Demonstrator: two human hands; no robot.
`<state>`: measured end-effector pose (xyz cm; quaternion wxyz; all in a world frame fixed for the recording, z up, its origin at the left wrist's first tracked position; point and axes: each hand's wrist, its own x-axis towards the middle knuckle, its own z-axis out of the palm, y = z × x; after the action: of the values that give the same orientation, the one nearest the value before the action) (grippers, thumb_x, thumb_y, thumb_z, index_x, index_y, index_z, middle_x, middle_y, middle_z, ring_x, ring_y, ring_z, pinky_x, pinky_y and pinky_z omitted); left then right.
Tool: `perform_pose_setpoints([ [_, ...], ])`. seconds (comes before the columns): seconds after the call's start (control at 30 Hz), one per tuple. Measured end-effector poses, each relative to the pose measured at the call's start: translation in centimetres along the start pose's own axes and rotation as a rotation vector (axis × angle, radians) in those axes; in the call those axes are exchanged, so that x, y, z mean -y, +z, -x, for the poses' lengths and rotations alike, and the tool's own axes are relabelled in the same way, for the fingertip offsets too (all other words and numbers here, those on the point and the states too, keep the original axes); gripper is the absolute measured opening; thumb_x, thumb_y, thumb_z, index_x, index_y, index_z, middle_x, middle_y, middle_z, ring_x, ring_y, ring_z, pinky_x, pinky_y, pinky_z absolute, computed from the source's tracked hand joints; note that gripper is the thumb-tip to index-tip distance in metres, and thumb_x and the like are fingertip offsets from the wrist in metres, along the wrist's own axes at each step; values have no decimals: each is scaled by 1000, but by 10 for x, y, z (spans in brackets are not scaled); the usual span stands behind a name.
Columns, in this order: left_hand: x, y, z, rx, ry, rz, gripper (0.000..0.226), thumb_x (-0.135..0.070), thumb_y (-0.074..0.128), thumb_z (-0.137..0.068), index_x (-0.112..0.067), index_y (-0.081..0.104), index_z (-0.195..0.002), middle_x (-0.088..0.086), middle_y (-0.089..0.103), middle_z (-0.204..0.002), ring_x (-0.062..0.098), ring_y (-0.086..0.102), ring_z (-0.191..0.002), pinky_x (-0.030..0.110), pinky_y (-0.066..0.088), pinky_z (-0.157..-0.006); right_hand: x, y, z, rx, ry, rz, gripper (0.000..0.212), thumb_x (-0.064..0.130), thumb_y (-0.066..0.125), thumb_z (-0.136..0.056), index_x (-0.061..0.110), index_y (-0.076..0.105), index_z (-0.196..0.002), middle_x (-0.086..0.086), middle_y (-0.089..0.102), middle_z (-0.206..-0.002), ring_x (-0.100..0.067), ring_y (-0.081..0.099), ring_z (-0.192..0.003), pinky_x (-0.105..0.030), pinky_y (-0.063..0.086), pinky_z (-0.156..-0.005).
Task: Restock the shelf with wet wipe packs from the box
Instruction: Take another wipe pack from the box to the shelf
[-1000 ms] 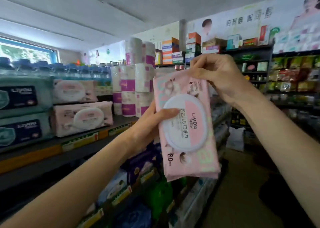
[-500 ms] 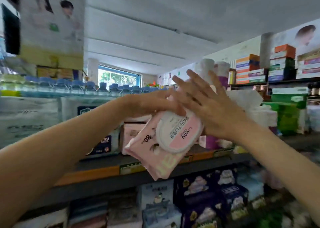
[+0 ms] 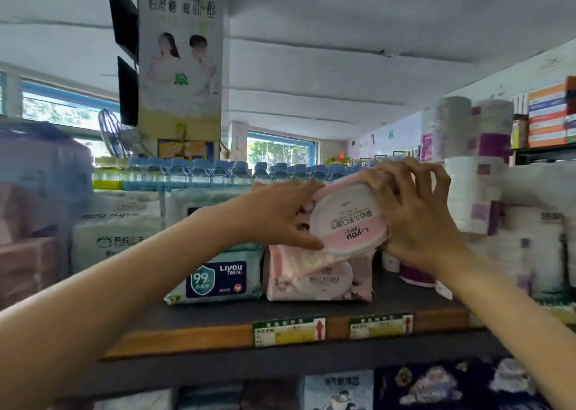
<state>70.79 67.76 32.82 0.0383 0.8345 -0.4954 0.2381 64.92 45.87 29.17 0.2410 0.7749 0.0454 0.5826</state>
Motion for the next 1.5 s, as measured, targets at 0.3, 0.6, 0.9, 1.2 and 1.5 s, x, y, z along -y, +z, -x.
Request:
perform_pose_setpoints([
  [0.3, 4, 5, -25, -90, -140, 1196, 63, -12, 70, -73, -21, 35, -124, 4, 63, -98, 15, 69, -75, 25, 58, -62, -24, -1, -48, -190, -38, -54, 61, 16, 62, -81, 20, 41, -138, -6, 30, -146, -30, 23, -136, -47, 10, -113],
  [0.6, -8, 31, -57, -534, -313, 1479, 66, -19, 77, -71, -15, 34, -121, 9, 60, -112, 25, 65, -99, 34, 58, -80, 41, 1, -27, 324, 432, -790, 133, 39, 86, -53, 30, -8, -147, -8, 30, -134, -22, 38, -124, -39, 41, -104],
  [0.9, 48, 66, -10, 85, -66, -348, 42, -19, 45, -92, -19, 45, -134, -5, 46, -141, 10, 37, -135, 47, -7, -117, -36, 43, -12, 79, -25, -16, 104, 40, 82, -58, 21, 23, -142, -22, 37, -129, -38, 40, -105, -48, 36, -83],
  [1.2, 50, 83, -16, 241, -106, -644, 33, -13, 43, -92, -16, 55, -123, -4, 59, -126, 22, 33, -134, 56, -14, -112, -29, 108, -4, 333, -327, 27, 126, 31, 86, -40, 30, 13, -143, -13, 41, -119, -30, 39, -101, -46, 40, -86],
  [1.5, 56, 70, -13, -120, -162, -475, 33, -26, 37, -96, -18, 49, -126, 0, 47, -135, 23, 35, -127, 37, 24, -111, -9, 114, -20, 483, -311, -17, 122, 39, 83, -53, 34, 1, -142, -9, 27, -130, -31, 31, -112, -53, 43, -90],
])
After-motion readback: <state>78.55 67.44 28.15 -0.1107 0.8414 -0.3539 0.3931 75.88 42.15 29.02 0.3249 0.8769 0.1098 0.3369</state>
